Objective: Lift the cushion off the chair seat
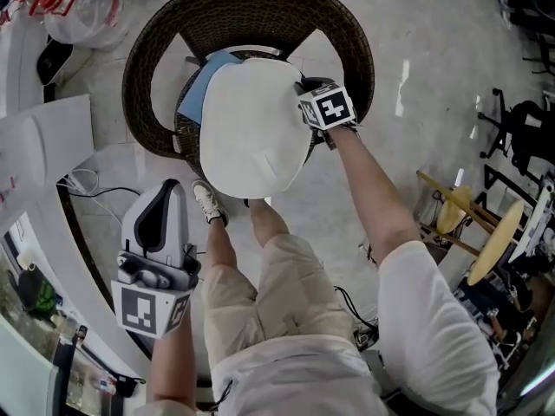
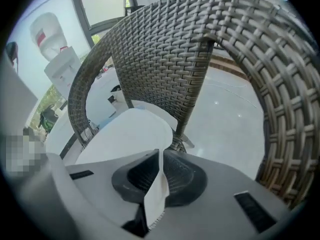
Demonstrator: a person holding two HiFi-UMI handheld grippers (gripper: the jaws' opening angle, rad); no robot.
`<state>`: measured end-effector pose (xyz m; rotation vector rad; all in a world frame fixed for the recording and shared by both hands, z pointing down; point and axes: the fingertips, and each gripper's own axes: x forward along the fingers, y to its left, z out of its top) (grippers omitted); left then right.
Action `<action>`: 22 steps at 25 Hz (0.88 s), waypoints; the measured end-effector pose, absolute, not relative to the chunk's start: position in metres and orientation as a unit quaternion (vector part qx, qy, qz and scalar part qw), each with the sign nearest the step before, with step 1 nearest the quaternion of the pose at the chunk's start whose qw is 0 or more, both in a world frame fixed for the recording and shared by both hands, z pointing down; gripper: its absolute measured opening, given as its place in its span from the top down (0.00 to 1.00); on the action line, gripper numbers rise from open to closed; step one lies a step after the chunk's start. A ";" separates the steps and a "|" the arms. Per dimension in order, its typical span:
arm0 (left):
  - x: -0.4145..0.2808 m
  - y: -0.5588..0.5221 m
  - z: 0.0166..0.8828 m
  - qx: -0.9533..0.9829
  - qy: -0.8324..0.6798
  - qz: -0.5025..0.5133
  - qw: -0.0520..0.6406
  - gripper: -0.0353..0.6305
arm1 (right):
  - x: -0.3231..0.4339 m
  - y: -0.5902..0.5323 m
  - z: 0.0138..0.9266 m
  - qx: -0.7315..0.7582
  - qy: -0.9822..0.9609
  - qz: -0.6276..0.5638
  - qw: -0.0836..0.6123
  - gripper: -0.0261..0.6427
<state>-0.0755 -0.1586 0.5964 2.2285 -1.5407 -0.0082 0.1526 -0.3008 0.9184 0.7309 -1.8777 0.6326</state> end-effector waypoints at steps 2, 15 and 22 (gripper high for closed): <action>-0.078 -0.154 0.594 0.808 -0.550 0.003 0.214 0.92 | 0.148 -0.297 0.902 0.309 -0.779 0.270 0.474 0.92; -0.104 -0.128 0.535 0.841 -0.514 0.005 0.172 0.92 | 0.133 -0.265 0.811 0.366 -0.785 0.289 0.407 0.92; -0.118 -0.102 0.517 0.841 -0.514 0.001 0.169 0.92 | 0.124 -0.242 0.769 0.383 -0.788 0.295 0.380 0.92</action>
